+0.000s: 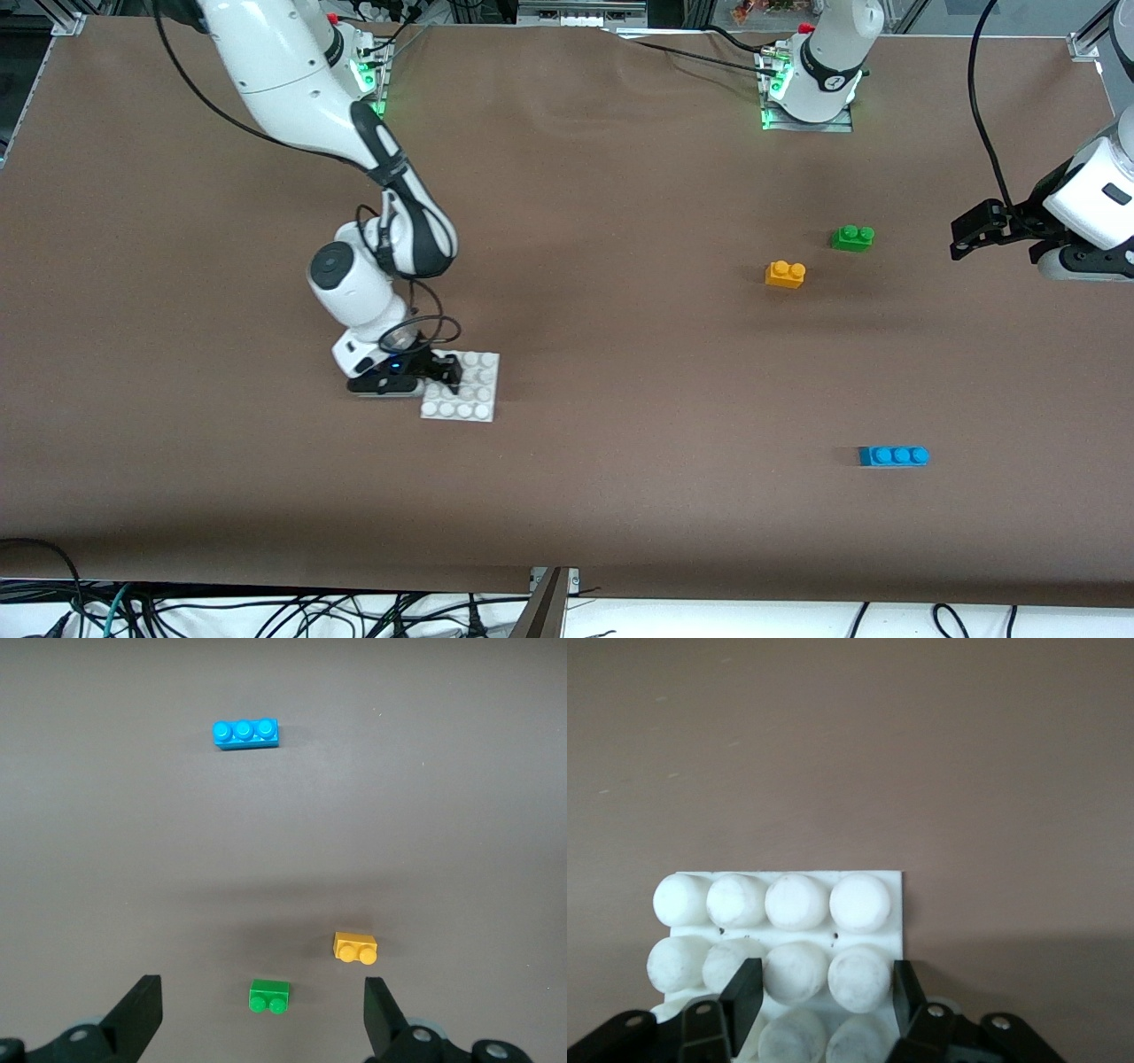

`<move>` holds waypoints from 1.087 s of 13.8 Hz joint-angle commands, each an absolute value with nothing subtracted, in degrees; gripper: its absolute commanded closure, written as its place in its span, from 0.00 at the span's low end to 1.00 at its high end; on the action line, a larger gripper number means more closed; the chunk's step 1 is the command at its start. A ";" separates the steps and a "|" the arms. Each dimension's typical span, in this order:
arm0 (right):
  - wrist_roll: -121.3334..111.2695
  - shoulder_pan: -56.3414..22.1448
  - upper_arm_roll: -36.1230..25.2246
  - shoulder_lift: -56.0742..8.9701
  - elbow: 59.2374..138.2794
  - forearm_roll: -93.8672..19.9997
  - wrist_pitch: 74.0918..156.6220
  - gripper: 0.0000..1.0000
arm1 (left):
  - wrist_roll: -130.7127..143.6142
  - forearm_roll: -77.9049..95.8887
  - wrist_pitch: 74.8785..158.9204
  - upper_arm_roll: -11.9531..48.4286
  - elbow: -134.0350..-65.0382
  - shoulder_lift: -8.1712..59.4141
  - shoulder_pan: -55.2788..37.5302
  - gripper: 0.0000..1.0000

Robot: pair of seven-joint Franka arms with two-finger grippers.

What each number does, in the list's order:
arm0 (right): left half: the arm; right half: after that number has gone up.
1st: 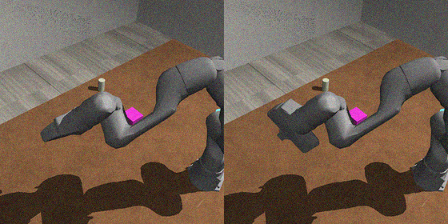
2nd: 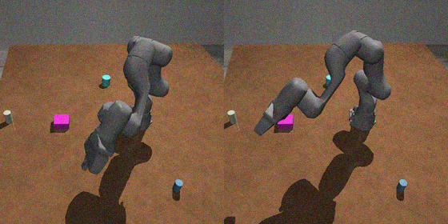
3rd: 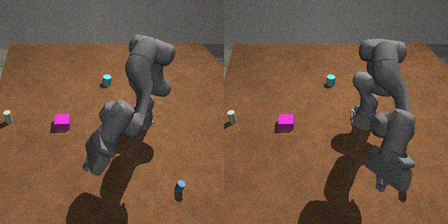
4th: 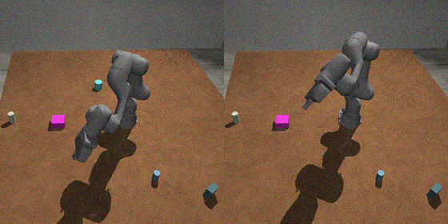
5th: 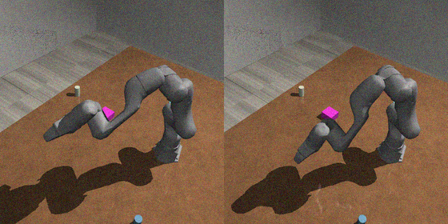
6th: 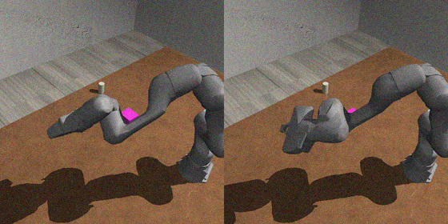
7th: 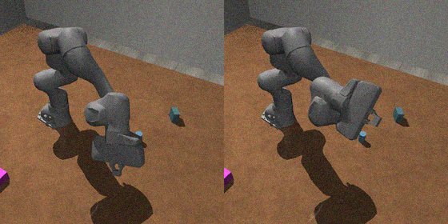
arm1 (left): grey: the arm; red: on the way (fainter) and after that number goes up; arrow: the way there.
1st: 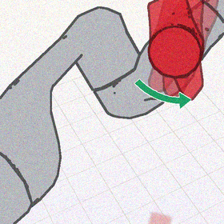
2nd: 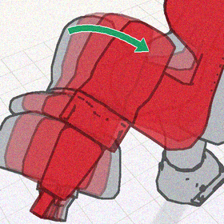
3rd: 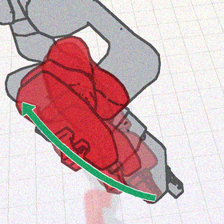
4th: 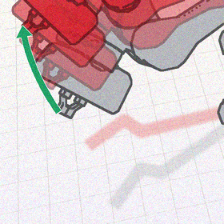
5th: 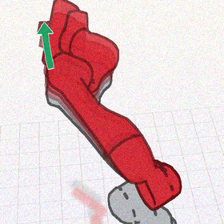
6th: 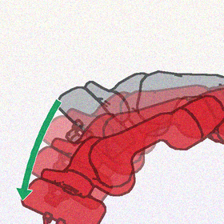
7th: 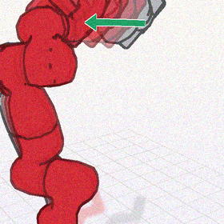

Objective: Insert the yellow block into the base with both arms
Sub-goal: 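Push the white base plate with the right gripper toward the table middle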

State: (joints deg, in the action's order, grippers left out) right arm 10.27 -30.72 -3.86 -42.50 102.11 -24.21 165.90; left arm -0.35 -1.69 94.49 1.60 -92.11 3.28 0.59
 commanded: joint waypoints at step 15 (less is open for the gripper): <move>31.29 -52.82 -9.67 -46.67 97.91 -25.14 168.93 0.34 | -1.76 -1.23 93.34 1.14 -90.62 3.78 0.26 0.00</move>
